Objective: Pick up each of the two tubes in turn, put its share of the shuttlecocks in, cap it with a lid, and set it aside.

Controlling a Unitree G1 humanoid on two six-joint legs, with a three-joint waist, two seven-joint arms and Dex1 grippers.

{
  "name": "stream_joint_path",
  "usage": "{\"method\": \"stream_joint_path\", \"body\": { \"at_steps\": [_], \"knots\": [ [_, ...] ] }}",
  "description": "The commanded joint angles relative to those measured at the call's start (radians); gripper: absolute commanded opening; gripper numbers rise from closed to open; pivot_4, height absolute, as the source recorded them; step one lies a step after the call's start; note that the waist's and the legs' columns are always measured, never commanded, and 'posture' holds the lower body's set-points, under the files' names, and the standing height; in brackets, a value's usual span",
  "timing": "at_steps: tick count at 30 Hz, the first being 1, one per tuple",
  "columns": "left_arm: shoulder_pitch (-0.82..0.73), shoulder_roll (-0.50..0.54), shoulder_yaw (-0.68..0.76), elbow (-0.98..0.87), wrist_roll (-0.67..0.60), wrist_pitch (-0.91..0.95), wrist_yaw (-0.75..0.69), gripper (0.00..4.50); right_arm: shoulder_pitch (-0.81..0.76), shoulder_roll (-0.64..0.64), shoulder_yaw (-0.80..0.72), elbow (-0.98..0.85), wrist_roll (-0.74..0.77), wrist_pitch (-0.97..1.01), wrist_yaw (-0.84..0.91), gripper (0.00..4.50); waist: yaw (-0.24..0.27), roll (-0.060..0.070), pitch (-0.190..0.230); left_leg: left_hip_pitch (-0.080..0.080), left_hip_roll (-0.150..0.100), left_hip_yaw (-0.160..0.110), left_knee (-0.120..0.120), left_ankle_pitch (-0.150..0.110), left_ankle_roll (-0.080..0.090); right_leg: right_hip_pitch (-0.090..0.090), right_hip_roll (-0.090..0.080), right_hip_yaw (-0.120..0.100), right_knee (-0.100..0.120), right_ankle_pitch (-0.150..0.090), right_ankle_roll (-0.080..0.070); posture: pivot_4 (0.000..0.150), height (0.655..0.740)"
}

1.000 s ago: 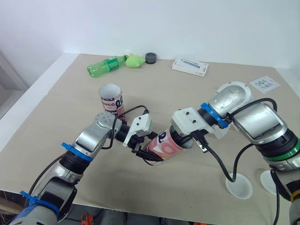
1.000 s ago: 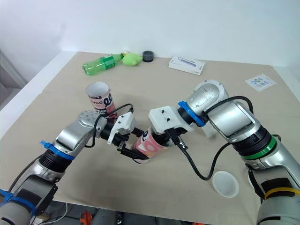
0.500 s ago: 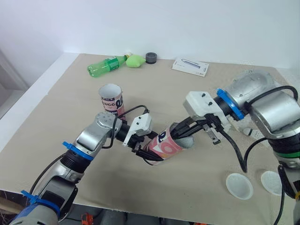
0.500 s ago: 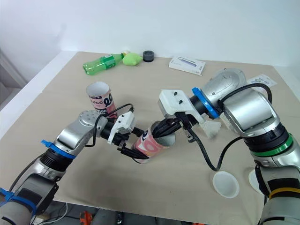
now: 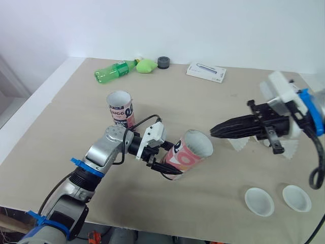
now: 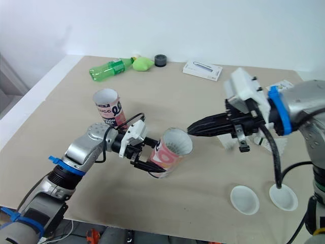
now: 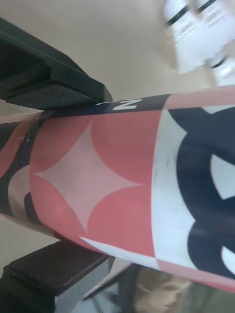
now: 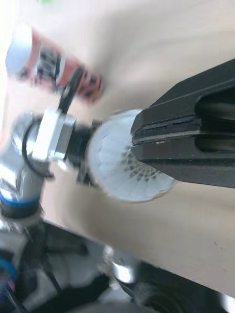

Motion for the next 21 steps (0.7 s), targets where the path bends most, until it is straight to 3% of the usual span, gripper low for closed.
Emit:
{"method": "stream_joint_path", "body": {
  "at_steps": [1, 10, 16, 21],
  "knots": [
    [0.007, -0.026, 0.047, -0.022, -0.055, -0.028, 0.005, 3.26, 0.047, -0.026, -0.129, -0.055, 0.058, 0.030, -0.053, 0.17, -0.001, 0.000, 0.000, 0.000, 0.000, 0.000, 0.000, 0.000, 0.000, 0.000, 0.000, 0.000, 0.000, 0.000, 0.000, 0.150, 0.7294],
    [0.034, -0.178, 0.032, 0.233, 0.022, -0.328, -0.008, 3.26, 0.438, 0.029, -0.505, -0.179, 0.063, 0.112, -0.211, 0.17, 0.001, 0.000, 0.000, 0.000, -0.001, 0.000, 0.000, 0.000, 0.000, 0.001, 0.000, 0.001, 0.000, 0.000, 0.001, 0.150, 0.7294],
    [0.025, -0.246, 0.034, 0.387, 0.075, -0.472, -0.001, 3.26, 0.615, 0.056, -0.618, -0.253, 0.078, 0.133, -0.256, 0.17, 0.000, -0.001, 0.000, 0.001, -0.001, 0.001, 0.000, 0.000, 0.001, 0.001, 0.000, 0.001, 0.000, 0.000, 0.002, 0.150, 0.7294],
    [0.039, -0.242, 0.031, 0.451, 0.106, -0.560, -0.035, 3.26, 0.744, 0.074, -0.707, -0.307, 0.088, 0.144, -0.261, 0.17, -0.001, -0.002, 0.001, 0.001, -0.001, 0.001, 0.000, 0.001, 0.001, 0.001, 0.001, 0.002, -0.001, -0.002, 0.006, 0.150, 0.7294]
  ]
}}
